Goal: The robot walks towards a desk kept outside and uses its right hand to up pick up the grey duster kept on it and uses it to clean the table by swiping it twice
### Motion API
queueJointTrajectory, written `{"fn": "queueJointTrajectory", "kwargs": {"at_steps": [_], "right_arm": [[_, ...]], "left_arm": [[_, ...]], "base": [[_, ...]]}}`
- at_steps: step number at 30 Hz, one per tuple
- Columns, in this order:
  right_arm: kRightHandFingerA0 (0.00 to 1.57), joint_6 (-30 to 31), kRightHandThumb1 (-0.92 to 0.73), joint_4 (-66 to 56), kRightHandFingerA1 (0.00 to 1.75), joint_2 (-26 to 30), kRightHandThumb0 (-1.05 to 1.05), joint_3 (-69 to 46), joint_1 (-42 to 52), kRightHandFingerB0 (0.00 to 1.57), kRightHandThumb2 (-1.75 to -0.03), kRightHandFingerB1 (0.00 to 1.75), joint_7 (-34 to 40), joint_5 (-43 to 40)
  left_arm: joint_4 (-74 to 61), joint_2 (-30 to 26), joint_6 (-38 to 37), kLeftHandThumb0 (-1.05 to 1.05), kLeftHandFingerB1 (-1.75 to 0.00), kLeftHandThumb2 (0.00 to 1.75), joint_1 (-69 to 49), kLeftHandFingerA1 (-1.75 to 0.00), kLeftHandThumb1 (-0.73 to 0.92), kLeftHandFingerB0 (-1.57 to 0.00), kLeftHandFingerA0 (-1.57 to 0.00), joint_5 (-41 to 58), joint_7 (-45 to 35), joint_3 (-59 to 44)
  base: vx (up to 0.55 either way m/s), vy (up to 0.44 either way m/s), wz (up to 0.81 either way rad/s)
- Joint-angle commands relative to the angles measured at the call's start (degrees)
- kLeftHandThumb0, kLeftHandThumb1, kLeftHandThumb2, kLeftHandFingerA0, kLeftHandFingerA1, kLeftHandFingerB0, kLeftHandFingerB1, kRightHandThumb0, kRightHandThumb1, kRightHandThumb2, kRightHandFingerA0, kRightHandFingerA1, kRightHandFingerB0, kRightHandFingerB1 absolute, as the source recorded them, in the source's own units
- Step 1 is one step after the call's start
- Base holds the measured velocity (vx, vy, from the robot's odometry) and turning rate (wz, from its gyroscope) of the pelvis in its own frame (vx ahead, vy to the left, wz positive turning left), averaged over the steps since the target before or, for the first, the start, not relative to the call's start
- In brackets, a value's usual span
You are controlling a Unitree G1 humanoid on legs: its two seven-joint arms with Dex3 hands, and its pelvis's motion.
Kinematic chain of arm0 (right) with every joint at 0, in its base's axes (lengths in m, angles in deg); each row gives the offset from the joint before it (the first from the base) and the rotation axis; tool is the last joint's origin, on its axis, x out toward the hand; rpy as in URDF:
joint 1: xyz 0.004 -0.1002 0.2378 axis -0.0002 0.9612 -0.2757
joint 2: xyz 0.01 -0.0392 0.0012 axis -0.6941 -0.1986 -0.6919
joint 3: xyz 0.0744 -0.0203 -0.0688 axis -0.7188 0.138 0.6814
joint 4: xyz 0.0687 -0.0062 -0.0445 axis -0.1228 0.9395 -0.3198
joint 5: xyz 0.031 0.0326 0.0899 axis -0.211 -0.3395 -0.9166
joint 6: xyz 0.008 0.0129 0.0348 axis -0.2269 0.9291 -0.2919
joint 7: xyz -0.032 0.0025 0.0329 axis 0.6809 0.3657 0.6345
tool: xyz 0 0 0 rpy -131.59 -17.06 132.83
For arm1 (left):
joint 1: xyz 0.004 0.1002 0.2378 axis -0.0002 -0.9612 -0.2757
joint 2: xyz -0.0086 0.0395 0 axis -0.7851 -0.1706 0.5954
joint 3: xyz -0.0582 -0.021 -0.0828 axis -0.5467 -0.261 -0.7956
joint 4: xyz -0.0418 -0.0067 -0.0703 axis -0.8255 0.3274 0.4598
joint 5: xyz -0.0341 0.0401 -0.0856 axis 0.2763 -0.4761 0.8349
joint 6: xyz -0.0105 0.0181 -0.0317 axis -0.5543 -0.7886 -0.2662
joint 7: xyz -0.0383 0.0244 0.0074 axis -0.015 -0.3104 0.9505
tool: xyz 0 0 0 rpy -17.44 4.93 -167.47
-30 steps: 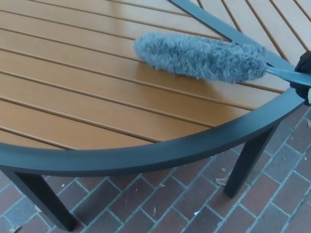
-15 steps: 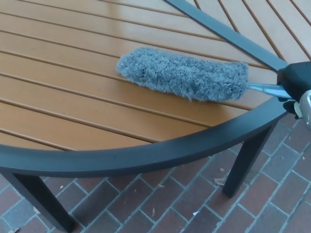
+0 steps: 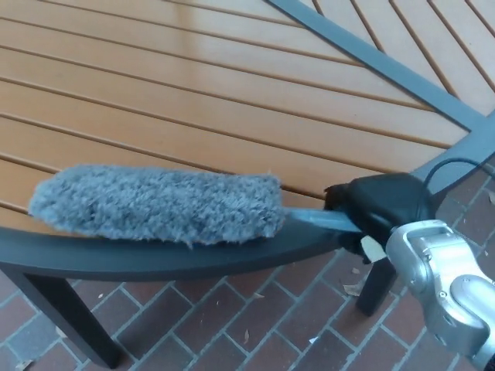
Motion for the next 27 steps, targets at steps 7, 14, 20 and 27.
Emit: {"fn": "queueJointTrajectory", "kwargs": {"at_steps": [7, 14, 20, 27], "right_arm": [[0.9, -0.68, -0.73, -11.95, 1.62, 0.04, -0.3, -3.47, 7.56, 0.75, -0.84, 0.81, -9.14, -2.65], [0.92, 11.97, -0.57, -14.85, 1.75, -10.12, -0.3, -18.9, 2.5, 0.71, -1.17, 1.7, -15.92, -14.71], [1.1, 23.36, -0.46, -13.65, 1.75, -20.89, -0.24, -36.83, -6.59, 0.89, -1.39, 1.58, -16.64, -25.48], [0.98, 27.64, -0.4, -10.89, 1.75, -24.17, -0.26, -47.2, -13.59, 0.79, -1.38, 1.72, -14.49, -28.08]], "left_arm": [[0.35, -1.04, -1.36, 0.03, -0.56, 0.79, -0.26, -0.57, 0.64, -0.79, -0.85, -0.8, 0.68, 0.39], [0.1, -0.42, -2.02, 0.03, -0.58, 0.76, -1.63, -0.58, 0.66, -0.77, -0.77, -0.71, 0.65, 0.53], [0.29, -0.17, -1.29, 0.04, -0.59, 0.74, -1.66, -0.59, 0.7, -0.77, -0.8, -0.92, 2.19, 0.85], [0.03, 0.34, -1.74, 0.06, -0.58, 0.79, -2.19, -0.58, 0.66, -0.77, -0.78, -0.1, 1.54, 0.29]], "base": [[0.0, 0.0, 0.0], [0.0, 0.0, 0.0], [0.0, 0.0, 0.0], [0.0, 0.0, 0.0]]}}
